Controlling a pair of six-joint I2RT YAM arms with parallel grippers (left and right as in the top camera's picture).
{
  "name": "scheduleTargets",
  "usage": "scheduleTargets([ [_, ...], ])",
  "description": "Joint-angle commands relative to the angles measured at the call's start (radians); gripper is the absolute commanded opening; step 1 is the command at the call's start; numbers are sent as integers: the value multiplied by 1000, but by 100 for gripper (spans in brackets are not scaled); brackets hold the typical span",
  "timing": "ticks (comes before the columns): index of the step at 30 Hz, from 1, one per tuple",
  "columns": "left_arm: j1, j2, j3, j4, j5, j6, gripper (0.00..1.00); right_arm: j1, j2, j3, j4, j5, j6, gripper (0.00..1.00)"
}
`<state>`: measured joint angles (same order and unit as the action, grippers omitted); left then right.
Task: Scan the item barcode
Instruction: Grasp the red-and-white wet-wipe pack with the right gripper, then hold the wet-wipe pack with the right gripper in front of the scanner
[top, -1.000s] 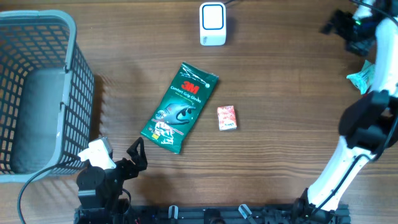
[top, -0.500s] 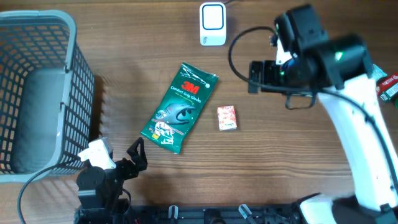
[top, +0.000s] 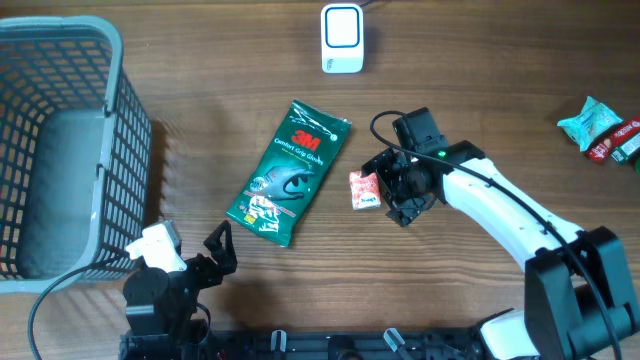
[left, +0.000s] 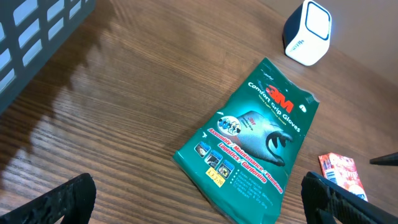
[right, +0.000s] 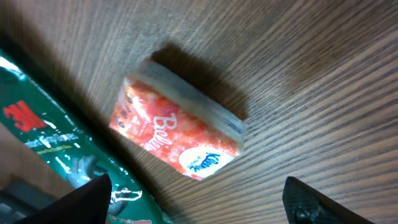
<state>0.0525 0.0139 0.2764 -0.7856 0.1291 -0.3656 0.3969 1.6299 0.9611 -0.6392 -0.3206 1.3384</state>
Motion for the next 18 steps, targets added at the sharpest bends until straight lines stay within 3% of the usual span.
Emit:
scheduleTargets([
  [1,-5,-7,-3,2,8,-9,100,10,48,-7,23,17,34,83],
  [6,-5,-7,-3,2,8,-9,100,11,141,-7,33,13,78,67],
  [12,-5,-7,-3,2,8,-9,100,12,183,-7,55,48,85,60],
  [13,-5,-7,-3,2,8,-9,100,11,183,-7,57,55,87,50],
  [16,-5,-7,-3,2,8,-9,100,11,183,-7,56,69,74,4],
  [18,-5,-7,-3,2,8,-9,100,11,179,-6,51,63,34,4],
])
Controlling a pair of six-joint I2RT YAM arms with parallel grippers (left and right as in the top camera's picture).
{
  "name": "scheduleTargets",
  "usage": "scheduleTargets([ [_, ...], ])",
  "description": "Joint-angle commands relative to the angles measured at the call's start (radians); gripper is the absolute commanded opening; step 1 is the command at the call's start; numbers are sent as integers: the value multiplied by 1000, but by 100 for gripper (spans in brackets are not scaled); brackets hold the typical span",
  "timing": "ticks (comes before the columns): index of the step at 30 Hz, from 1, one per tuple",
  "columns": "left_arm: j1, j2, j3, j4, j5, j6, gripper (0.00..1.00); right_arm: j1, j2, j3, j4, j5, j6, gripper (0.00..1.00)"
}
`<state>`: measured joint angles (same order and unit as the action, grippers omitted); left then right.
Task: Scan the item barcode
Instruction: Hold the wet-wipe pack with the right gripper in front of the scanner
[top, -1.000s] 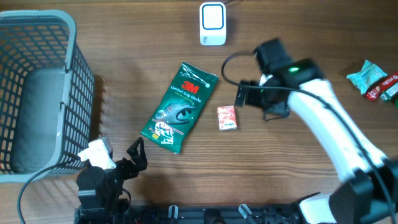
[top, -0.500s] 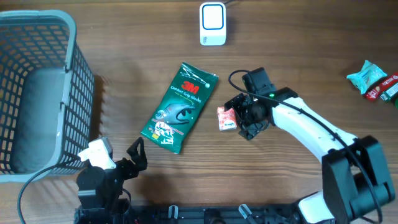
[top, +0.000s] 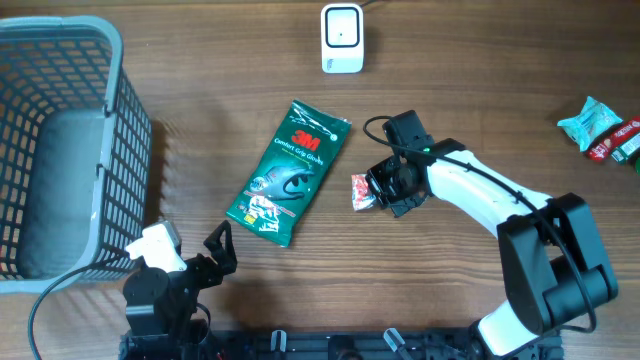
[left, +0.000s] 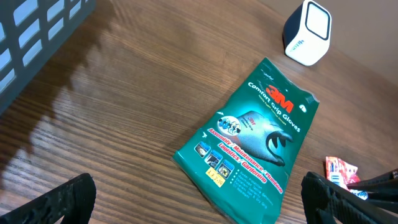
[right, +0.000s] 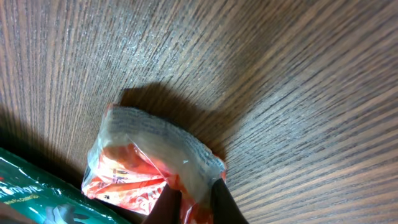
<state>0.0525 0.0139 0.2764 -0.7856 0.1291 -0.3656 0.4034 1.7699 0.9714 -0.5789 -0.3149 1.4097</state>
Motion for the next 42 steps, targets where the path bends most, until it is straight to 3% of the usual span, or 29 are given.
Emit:
scheduleTargets([
  [1,-5,-7,-3,2,8,-9,100,0,25,-16,-9,13,-86,4],
  [3,-5,-7,-3,2,8,-9,100,-34,-38,-7,-9,-127,-272,4],
  [5,-5,-7,-3,2,8,-9,100,-90,-114,-6,-10,-309,-575,4],
  [7,-5,-7,-3,2,8,-9,100,-178,-151,-6,-44,-634,-851,4],
  [8,-5,-7,-3,2,8,-9,100,-230,-150,-7,-100,-805,-922,4],
  [10,-5,-7,-3,2,8,-9,100,-294,-151,-11,-169,-938,-934,5],
  [13,-5,-7,-3,2,8,-9,100,-311,-151,-11,-211,-952,-762,4],
  [15,-5,-7,-3,2,8,-9,100,-311,-150,-11,-292,-970,-726,4],
  [21,-5,-7,-3,2,8,-9,100,-311,-150,-11,-327,-961,-729,4],
  [25,-5,-7,-3,2,8,-9,100,-311,-150,-11,-273,-695,-768,4],
  [27,-5,-7,-3,2,8,-9,100,-311,-151,-10,-155,-786,-853,4],
  [30,-5,-7,-3,2,8,-9,100,-310,-151,-10,304,-850,-845,5],
  [32,-5,-7,-3,2,8,-9,100,-299,-151,-10,604,-724,-760,4],
  [34,-5,-7,-3,2,8,-9,100,-259,-150,-3,928,-442,-715,5],
  [36,-5,-7,-3,2,8,-9,100,-201,-140,56,961,-142,-751,5],
  [42,-5,-7,-3,2,8,-9,100,-120,88,385,890,177,-991,5],
])
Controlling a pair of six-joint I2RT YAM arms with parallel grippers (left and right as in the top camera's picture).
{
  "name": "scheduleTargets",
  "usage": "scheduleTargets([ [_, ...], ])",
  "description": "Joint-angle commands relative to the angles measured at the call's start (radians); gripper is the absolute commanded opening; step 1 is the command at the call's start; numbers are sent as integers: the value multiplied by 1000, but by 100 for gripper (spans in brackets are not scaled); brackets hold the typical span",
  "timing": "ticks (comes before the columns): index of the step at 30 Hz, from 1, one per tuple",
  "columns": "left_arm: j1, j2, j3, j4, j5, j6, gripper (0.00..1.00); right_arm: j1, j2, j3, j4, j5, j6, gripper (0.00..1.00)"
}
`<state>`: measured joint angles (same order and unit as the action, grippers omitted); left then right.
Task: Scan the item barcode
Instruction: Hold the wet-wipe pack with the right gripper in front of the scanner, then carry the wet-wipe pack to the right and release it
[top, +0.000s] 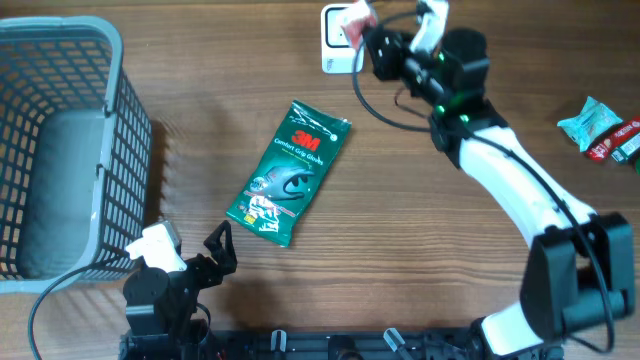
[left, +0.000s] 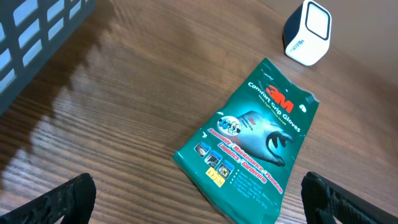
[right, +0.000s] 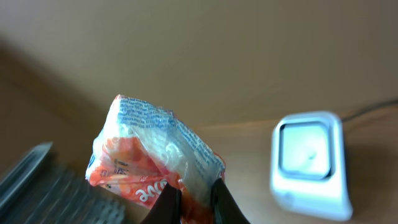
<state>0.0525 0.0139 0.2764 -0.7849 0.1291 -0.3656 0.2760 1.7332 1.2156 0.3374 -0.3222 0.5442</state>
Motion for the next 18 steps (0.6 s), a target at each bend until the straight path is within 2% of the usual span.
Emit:
scheduleTargets([
  [1,-5,-7,-3,2,8,-9,100,7,204,223,-47,192,-134,5],
  [5,-5,-7,-3,2,8,-9,100,21,449,447,-69,238,-200,5],
  [7,-5,-7,-3,2,8,-9,100,53,503,467,-71,430,-256,5],
  [9,-5,-7,-3,2,8,-9,100,100,520,467,-76,575,-377,5],
  [11,-5,-7,-3,2,8,-9,100,123,520,467,-76,579,-415,5],
  [14,-5,-7,-3,2,8,-9,100,140,520,467,-93,617,-396,5],
  [16,-5,-7,-3,2,8,-9,100,140,518,467,-92,713,-381,5],
  [18,-5,-7,-3,2,8,-9,100,140,460,467,-168,778,-377,4],
])
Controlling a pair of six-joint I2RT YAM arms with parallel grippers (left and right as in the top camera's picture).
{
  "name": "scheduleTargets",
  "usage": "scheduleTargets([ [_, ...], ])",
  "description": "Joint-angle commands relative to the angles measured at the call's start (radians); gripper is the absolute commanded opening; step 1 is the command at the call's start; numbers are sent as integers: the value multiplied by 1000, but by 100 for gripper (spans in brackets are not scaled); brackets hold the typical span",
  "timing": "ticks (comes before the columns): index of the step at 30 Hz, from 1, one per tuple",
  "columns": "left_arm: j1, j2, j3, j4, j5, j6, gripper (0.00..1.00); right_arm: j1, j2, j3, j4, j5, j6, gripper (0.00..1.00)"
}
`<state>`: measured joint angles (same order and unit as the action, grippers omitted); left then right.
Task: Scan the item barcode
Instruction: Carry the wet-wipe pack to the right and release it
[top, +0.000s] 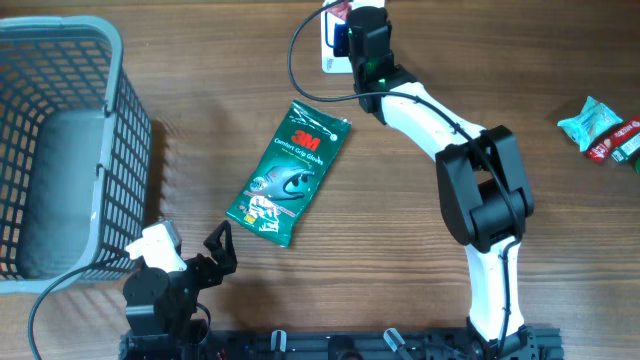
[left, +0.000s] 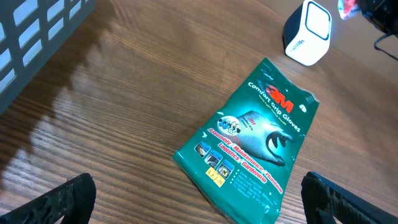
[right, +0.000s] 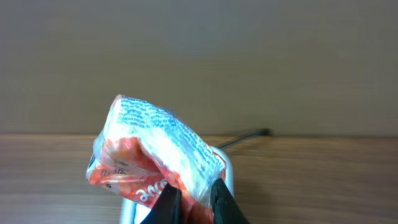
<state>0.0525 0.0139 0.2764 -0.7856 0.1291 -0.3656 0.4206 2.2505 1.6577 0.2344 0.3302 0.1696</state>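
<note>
A small red-and-white tissue packet (right: 149, 155) is pinched at its lower edge by my right gripper (right: 191, 202), which is shut on it. The packet is held right in front of the white barcode scanner (right: 227, 171), which shows only at the edges behind it. From overhead, the right gripper (top: 358, 28) is over the scanner (top: 330, 60) at the table's far edge, with the packet (top: 340, 8) at its tip. The left wrist view shows the scanner (left: 308, 25) and the packet (left: 347, 6) at the top right. My left gripper (left: 199, 208) rests open near the front edge.
A green 3M gloves pack (top: 290, 172) lies flat mid-table. A grey mesh basket (top: 60, 150) stands at the left. Teal and red snack packs (top: 600, 125) lie at the far right edge. The scanner's cable (right: 242, 138) runs off behind it.
My right gripper has moved left with the packet. The scanner stood to the right of the packet in the wrist view; now it is directly behind it. The left arm is unmoved.
My right gripper was open over the red packet lying beside the green pack. Then it was shut on the packet on the table. Later it held the packet up near the scanner at the far edge, and now holds it squarely against the scanner.
</note>
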Motion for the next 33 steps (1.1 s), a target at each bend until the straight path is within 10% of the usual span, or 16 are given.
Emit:
scheduleTargets([
  [1,-5,-7,-3,2,8,-9,100,-6,-89,25,-118,132,23,4],
  [11,-5,-7,-3,2,8,-9,100,-348,-391,-12,-1355,223,553,4],
  [19,-5,-7,-3,2,8,-9,100,-864,-389,-375,-849,148,426,5],
  [22,-5,-7,-3,2,8,-9,100,-927,-391,-323,-802,-158,259,100],
  [28,-5,-7,-3,2,8,-9,100,-795,-402,-184,-1035,-1129,224,100],
  [33,-5,-7,-3,2,8,-9,100,-388,-392,-281,-1009,-1080,372,100],
])
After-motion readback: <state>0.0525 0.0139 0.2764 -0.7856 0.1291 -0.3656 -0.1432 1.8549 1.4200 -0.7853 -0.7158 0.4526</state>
